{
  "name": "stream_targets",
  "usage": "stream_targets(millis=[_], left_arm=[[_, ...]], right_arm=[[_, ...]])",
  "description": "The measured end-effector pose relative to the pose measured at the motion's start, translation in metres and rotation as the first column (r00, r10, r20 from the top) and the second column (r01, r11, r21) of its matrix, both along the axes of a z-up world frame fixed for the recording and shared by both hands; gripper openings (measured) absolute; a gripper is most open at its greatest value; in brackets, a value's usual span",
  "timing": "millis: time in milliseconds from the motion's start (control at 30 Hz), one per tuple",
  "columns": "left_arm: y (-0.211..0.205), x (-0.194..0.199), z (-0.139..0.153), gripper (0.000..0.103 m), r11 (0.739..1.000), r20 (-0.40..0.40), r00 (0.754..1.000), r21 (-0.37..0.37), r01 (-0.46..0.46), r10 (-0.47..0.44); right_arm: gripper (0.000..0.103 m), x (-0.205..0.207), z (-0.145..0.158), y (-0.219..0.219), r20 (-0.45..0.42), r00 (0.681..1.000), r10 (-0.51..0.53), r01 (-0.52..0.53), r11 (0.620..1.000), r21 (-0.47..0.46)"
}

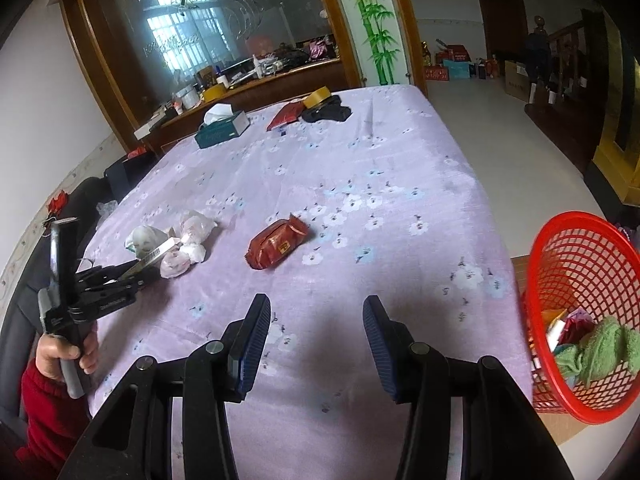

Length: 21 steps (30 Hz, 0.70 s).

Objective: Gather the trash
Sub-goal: 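Grasp the white medicine box with the left tool while the right tool grasps the red-brown wrapper, then lift the white medicine box and red-brown wrapper off the table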

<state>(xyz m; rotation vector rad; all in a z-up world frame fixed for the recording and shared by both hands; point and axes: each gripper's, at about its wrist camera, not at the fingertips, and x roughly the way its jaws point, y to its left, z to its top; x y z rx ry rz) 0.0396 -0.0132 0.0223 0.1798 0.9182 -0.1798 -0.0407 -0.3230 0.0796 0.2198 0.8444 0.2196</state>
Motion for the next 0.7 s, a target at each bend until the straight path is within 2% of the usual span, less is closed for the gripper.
stream_targets(millis=[100, 167, 267, 467, 600, 700], left_arm=[[-0.003, 0.008, -0.004, 0.032, 1.0, 0.002, 1.0, 0.01, -0.026, 0.026], [-0.002, 0.01, -0.004, 0.024, 0.999, 0.013, 0.999, 0.008, -0.047, 0.047], [0.001, 0.004, 0.002, 0.012, 0.998, 0.019, 0.998, -0.045, -0.053, 0.054], [0.008, -0.023, 0.019, 0.012, 0.986, 0.057, 0.995, -0.152, -0.068, 0.078], [0.011, -0.043, 0.028, 0.012, 0.976, 0.078, 0.995, -0.21, -0.051, 0.068], [0.011, -0.056, 0.032, 0.012, 0.973, 0.095, 0.994, -0.227, -0.034, 0.057]], right_arm=[[0.052, 0.004, -0.001, 0.006, -0.007, 1.0, 0.014, -0.014, 1.0, 0.002], [0.052, 0.008, 0.0, 0.01, -0.012, 1.0, 0.018, -0.018, 1.0, -0.001], [0.052, 0.019, -0.001, 0.016, -0.029, 0.999, 0.028, -0.027, 0.999, 0.022], [0.052, 0.063, -0.017, 0.022, -0.131, 0.991, 0.019, -0.002, 0.992, 0.125], [0.052, 0.097, -0.035, 0.033, -0.196, 0.981, 0.002, 0.024, 0.991, 0.13], [0.052, 0.118, -0.047, 0.043, -0.231, 0.973, -0.01, 0.041, 0.99, 0.133]])
